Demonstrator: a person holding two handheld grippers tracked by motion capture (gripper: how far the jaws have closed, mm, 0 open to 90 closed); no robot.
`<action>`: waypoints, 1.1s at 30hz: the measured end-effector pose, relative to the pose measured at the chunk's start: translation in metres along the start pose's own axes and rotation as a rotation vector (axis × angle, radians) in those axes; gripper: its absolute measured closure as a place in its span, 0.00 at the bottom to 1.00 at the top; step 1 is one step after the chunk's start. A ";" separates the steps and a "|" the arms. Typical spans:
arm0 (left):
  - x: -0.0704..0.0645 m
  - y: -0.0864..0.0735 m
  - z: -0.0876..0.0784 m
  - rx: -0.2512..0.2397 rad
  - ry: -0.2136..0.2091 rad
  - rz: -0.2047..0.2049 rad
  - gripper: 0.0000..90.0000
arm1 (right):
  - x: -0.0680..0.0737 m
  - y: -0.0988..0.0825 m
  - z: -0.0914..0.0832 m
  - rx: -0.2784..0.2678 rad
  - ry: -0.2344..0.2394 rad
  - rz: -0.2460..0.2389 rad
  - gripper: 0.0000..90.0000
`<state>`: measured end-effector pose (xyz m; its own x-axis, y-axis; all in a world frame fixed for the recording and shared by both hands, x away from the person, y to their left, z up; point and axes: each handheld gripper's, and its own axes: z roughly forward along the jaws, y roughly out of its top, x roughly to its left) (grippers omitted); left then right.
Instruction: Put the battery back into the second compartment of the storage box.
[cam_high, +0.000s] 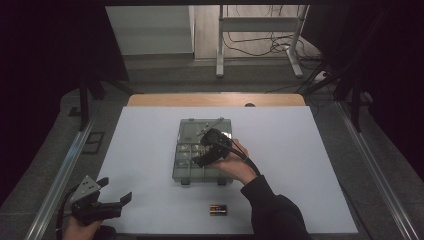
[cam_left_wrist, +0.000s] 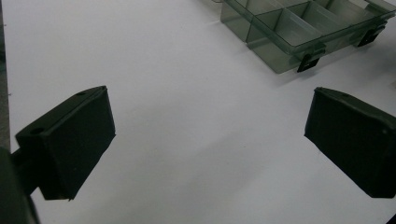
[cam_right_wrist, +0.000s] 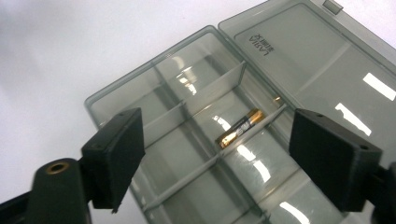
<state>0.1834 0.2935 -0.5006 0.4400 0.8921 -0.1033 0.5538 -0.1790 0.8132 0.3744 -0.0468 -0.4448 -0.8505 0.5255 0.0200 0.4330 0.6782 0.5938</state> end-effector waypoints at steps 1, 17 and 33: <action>0.000 0.000 0.000 0.000 0.000 0.000 0.02 | 0.002 -0.003 -0.005 -0.006 0.002 -0.015 0.15; 0.000 0.000 0.000 0.002 0.001 -0.001 0.02 | 0.008 -0.036 -0.033 -0.072 0.001 -0.038 0.00; -0.001 0.000 0.000 0.003 0.002 0.004 0.02 | 0.015 -0.065 -0.049 -0.032 -0.009 -0.025 0.00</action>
<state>0.1833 0.2928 -0.5003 0.4404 0.8923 -0.0992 0.5543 -0.1834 0.8119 0.3183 -0.1084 -0.4437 -0.8580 0.5136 -0.0021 0.4022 0.6744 0.6192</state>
